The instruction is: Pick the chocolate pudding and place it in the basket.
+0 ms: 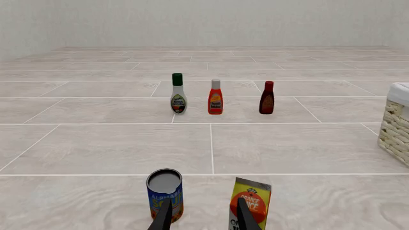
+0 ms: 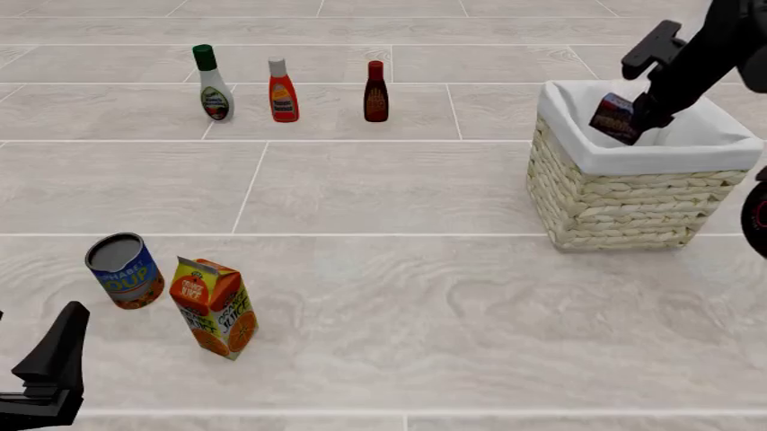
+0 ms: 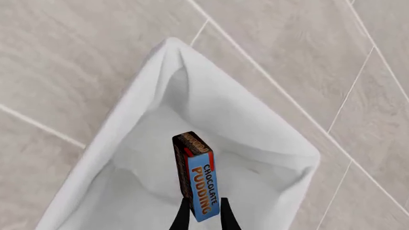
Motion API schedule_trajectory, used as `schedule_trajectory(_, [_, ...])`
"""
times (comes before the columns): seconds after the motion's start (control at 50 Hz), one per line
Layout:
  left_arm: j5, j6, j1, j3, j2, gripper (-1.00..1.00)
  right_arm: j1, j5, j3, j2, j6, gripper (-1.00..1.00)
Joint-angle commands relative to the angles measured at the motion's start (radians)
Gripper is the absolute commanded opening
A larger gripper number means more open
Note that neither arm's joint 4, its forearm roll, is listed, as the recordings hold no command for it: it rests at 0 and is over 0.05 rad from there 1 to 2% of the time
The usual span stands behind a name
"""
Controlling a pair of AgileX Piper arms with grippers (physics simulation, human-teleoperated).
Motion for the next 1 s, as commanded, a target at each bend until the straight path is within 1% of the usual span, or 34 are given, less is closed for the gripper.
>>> schedule_trajectory(0.02, [-0.001,0.001,0.001,0.001,0.0,1.0,-0.008,-0.001,-0.008,0.022,0.009,-1.0])
schedule_trajectory(0.4, [-0.002,0.001,0.001,0.001,0.0,1.0,-0.003,-0.002,-0.019,0.064,0.016,-1.0])
schedule_trajectory(0.86, [-0.002,0.001,0.001,0.001,0.0,1.0,-0.003,-0.011,-0.014,0.081,0.021,-1.0])
schedule_trajectory(0.98, [-0.001,0.0,0.001,0.001,0.0,1.0,0.004,-0.004,-0.014,0.085,0.034,-1.0])
schedule_trajectory(1.0, [-0.001,0.0,0.001,0.001,0.0,1.0,0.0,-0.007,-0.021,0.088,0.027,-1.0])
